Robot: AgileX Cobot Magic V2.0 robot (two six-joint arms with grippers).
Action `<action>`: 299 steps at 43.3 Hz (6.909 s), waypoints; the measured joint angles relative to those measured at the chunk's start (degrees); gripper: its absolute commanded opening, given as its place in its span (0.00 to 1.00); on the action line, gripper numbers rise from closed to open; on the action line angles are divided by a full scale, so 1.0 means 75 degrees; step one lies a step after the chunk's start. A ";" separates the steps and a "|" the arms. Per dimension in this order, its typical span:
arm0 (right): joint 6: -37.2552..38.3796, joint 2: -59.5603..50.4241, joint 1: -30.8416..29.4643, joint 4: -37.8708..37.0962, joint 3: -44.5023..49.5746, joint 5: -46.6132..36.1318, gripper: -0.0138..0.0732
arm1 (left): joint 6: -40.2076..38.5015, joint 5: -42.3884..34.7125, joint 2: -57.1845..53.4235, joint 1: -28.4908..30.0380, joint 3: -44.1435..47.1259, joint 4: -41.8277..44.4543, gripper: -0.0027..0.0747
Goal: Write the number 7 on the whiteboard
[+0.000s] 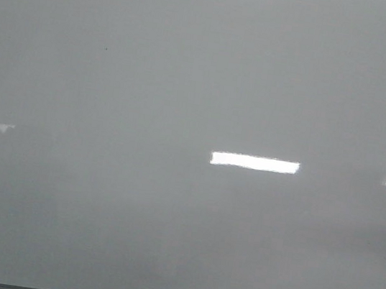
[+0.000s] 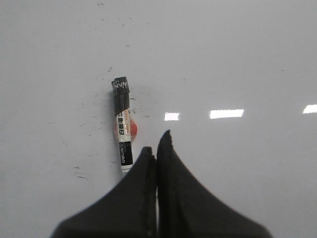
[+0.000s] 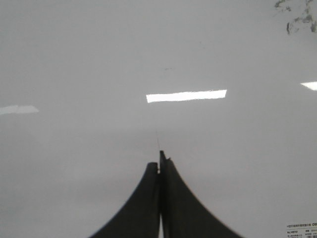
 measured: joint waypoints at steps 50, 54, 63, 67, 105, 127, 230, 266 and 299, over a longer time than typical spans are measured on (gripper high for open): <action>-0.0001 0.3134 0.0000 0.0000 -0.3400 0.1974 0.68 | 0.0000 0.1914 0.4051 0.0000 -0.3500 0.0135 0.71; -0.0001 0.3134 0.0000 0.0000 -0.3400 0.1974 0.81 | 0.0000 0.1897 0.4065 0.0000 -0.3500 0.0135 0.83; -0.0001 0.3134 0.0000 0.0000 -0.3400 0.1974 0.84 | 0.0000 0.1431 0.4233 0.0000 -0.3468 0.0135 0.79; -0.0001 0.3134 0.0000 0.0000 -0.3400 0.1960 0.84 | -0.0030 0.1420 0.4710 0.0000 -0.3468 0.0140 0.79; -0.0001 0.3134 0.0000 0.0000 -0.3400 0.1894 0.84 | -0.0642 -0.0492 1.0975 0.1093 -0.4791 0.0683 0.57; -0.0001 0.3134 0.0000 0.0000 -0.3400 0.1889 0.84 | -0.0627 -0.0876 1.1322 0.1093 -0.4791 0.0758 0.06; -0.7825 0.9703 0.5703 0.5198 -0.8462 0.5265 0.08 | 0.3973 0.4646 0.8306 -0.6954 -0.6906 -0.0546 0.66; -0.7825 1.0406 0.3569 0.6779 -0.8331 0.2474 0.08 | 0.3044 0.4434 0.2825 -0.6954 -0.4420 -0.1056 0.01; -0.7825 1.3075 0.3239 0.7745 -1.0172 0.2765 0.08 | 0.2997 0.4434 0.2804 -0.6954 -0.4404 -0.1072 0.01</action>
